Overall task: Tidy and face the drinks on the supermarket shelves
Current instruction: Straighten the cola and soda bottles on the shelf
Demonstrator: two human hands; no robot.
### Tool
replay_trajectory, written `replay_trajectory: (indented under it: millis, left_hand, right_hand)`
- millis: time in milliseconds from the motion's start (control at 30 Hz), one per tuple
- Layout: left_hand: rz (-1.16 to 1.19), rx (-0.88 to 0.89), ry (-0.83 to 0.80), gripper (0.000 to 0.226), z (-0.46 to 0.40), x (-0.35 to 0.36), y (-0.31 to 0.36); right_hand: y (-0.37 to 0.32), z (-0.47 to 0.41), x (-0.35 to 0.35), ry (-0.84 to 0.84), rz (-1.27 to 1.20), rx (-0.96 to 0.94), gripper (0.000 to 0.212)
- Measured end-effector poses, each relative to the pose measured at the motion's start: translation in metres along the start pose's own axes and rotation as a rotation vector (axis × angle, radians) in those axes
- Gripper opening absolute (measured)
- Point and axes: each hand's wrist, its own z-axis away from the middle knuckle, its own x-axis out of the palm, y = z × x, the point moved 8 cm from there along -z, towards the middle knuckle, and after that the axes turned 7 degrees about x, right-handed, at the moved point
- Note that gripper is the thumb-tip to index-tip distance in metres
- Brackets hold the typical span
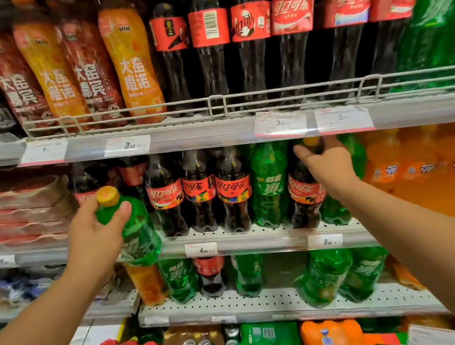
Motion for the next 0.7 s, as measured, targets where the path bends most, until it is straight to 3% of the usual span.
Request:
replay_trajectory:
  millis: [133,400,567,633,700]
  left_hand:
    - [0.170,-0.103,0.029,0.015,0.027,0.002,-0.008]
    - [0.149,-0.191,-0.010,0.016,0.070,0.013,-0.013]
    - [0.205,-0.211,0.061,0.031,0.071,-0.004,-0.010]
    - [0.219,-0.174,0.067,0.023,0.065,-0.016,-0.003]
    - [0.262,-0.144,0.078,0.014,0.055,-0.028,-0.002]
  right_hand:
    - [0.004,0.018,-0.003,-0.057,-0.063,-0.053,0.021]
    - [0.007,0.043,-0.009,-0.084,-0.061,-0.088,0.018]
    - [-0.003,0.056,-0.020,-0.014,-0.102,-0.100,0.010]
    - [-0.016,0.064,-0.021,0.048,-0.082,-0.118,0.005]
    - [-0.038,0.078,-0.018,0.120,-0.042,-0.158,0.016]
